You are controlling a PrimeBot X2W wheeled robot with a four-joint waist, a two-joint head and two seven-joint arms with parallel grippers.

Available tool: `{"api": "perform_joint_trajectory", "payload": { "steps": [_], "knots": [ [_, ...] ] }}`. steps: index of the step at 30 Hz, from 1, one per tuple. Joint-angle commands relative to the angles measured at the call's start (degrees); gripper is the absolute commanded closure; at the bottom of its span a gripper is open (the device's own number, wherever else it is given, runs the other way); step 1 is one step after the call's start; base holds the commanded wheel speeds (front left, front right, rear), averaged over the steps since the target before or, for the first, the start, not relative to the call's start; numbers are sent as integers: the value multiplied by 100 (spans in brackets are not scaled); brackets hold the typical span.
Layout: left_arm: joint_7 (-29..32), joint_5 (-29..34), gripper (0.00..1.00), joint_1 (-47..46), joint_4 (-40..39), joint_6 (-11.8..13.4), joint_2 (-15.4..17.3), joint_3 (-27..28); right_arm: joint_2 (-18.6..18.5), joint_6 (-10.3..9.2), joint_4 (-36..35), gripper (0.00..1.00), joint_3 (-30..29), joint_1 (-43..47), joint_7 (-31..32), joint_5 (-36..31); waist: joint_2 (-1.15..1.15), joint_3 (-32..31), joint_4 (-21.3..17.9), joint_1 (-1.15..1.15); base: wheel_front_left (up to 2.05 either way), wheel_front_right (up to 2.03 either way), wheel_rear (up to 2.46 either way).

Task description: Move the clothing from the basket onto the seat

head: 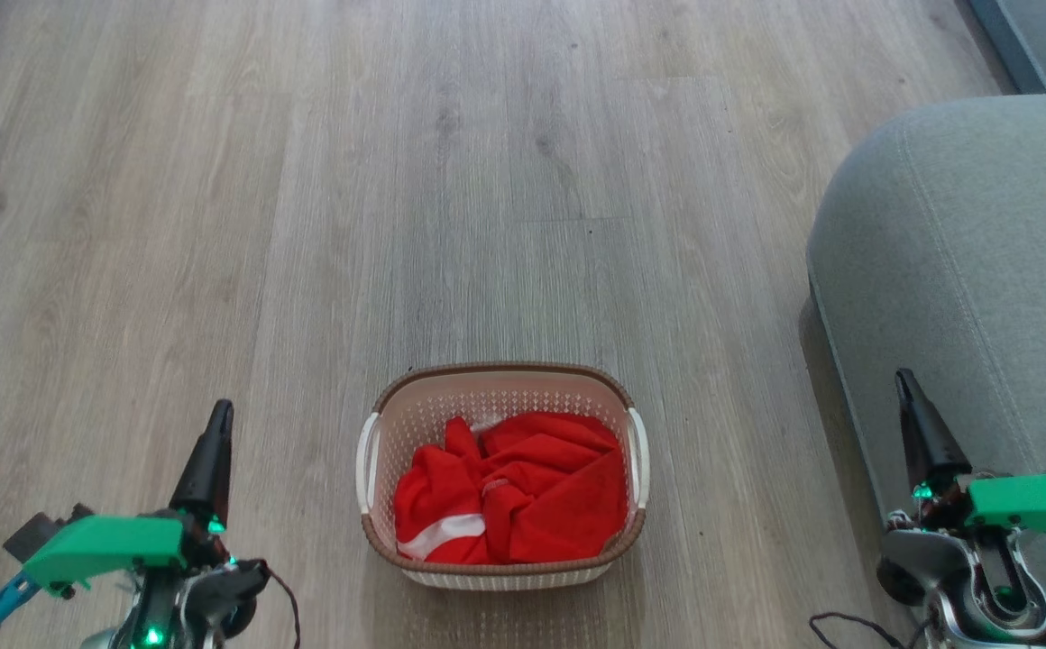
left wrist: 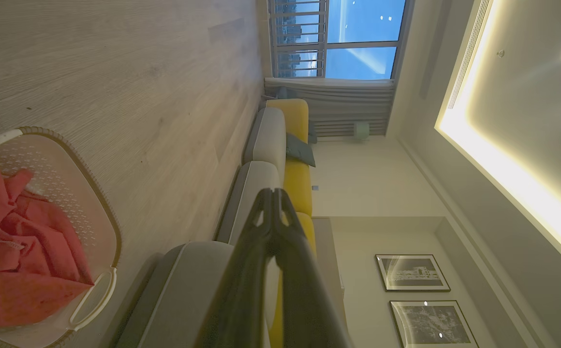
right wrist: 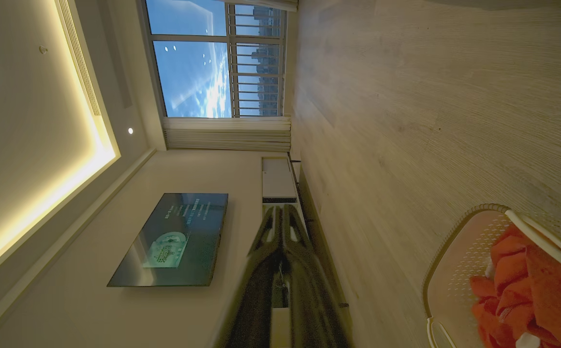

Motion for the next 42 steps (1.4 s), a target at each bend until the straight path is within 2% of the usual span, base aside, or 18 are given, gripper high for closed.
{"api": "perform_joint_trajectory", "payload": {
  "steps": [1,42],
  "knots": [
    [41,-37,100,-185,-205,-10,79,193,-20,1,-226,100,102,-130,24,35,0,0,0,0,0,0,0],
    [41,-37,100,-185,-205,-10,79,193,-20,1,-226,100,102,-130,24,36,0,0,0,0,0,0,0]
  ]
}}
